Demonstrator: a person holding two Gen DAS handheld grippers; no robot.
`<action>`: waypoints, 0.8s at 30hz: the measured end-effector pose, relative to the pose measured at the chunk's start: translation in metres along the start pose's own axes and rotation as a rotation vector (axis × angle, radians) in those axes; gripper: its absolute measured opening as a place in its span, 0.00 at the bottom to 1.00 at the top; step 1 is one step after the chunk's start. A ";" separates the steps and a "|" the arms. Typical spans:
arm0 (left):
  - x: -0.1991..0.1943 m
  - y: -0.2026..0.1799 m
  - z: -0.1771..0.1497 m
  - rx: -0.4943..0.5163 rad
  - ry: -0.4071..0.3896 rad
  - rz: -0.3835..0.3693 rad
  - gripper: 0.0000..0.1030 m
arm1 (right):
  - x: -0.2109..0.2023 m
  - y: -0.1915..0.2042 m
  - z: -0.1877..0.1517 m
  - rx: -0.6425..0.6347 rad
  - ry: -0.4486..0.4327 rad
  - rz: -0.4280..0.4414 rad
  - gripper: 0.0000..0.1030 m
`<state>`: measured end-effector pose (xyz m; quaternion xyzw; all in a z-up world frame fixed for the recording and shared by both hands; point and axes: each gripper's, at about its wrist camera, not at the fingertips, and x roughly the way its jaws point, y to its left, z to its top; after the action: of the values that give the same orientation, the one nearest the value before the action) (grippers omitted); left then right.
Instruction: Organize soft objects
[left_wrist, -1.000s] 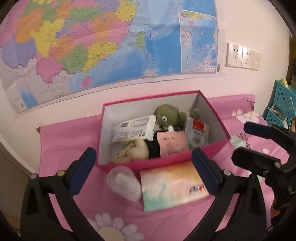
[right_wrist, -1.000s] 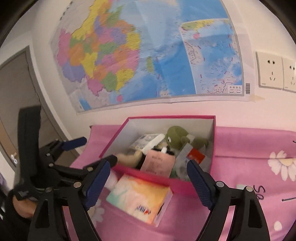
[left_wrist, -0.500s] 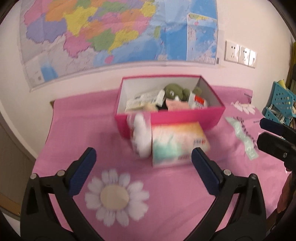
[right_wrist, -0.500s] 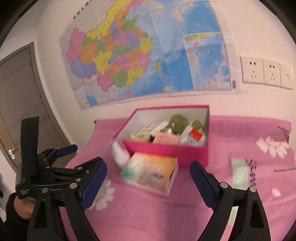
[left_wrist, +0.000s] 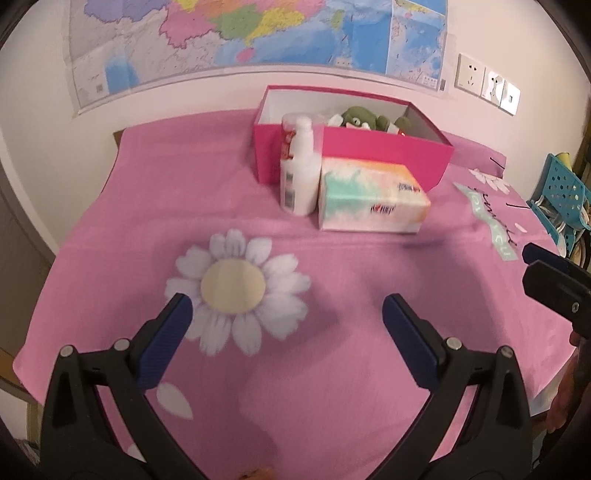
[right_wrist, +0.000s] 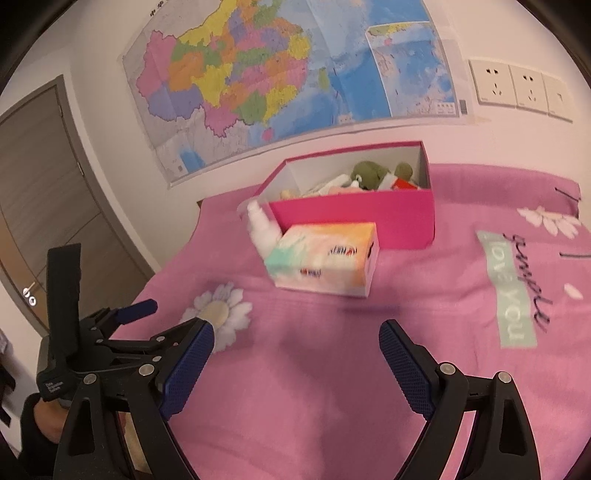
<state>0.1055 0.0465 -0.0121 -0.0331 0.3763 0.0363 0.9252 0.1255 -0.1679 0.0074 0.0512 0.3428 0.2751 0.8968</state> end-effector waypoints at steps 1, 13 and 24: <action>-0.002 0.000 -0.003 -0.001 0.000 0.000 1.00 | -0.001 0.001 -0.004 0.000 0.002 -0.002 0.90; -0.020 -0.004 -0.016 0.005 -0.028 -0.032 1.00 | -0.021 0.012 -0.014 -0.039 -0.035 -0.064 0.90; -0.032 -0.006 -0.024 0.011 -0.043 0.002 1.00 | -0.037 0.015 -0.019 -0.048 -0.062 -0.064 0.90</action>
<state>0.0662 0.0373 -0.0069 -0.0267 0.3567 0.0358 0.9331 0.0832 -0.1764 0.0190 0.0272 0.3097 0.2527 0.9162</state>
